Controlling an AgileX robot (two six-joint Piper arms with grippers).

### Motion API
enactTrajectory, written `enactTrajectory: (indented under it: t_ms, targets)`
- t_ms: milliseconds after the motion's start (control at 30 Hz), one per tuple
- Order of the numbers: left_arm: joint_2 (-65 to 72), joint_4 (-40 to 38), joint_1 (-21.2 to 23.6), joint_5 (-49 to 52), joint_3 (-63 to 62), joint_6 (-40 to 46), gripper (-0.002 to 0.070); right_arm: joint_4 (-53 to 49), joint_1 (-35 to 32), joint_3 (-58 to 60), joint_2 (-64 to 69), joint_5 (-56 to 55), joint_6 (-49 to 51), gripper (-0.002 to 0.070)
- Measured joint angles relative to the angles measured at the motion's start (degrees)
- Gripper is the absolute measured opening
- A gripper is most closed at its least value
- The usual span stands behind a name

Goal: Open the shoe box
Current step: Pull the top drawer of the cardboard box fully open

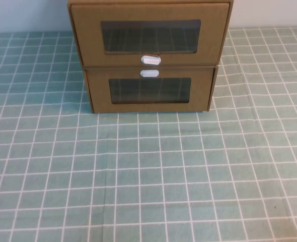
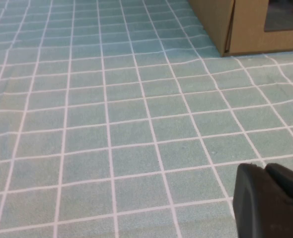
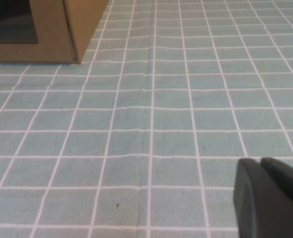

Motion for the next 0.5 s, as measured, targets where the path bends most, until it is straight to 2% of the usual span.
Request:
enactTrajectory:
  t_ms: [500]
  targets:
    - [0.00, 0.84, 0.00, -0.35, 0.00, 0.00, -0.0005, -0.21, 0.00, 0.00, 0.00, 0.00, 0.00, -0.0013]
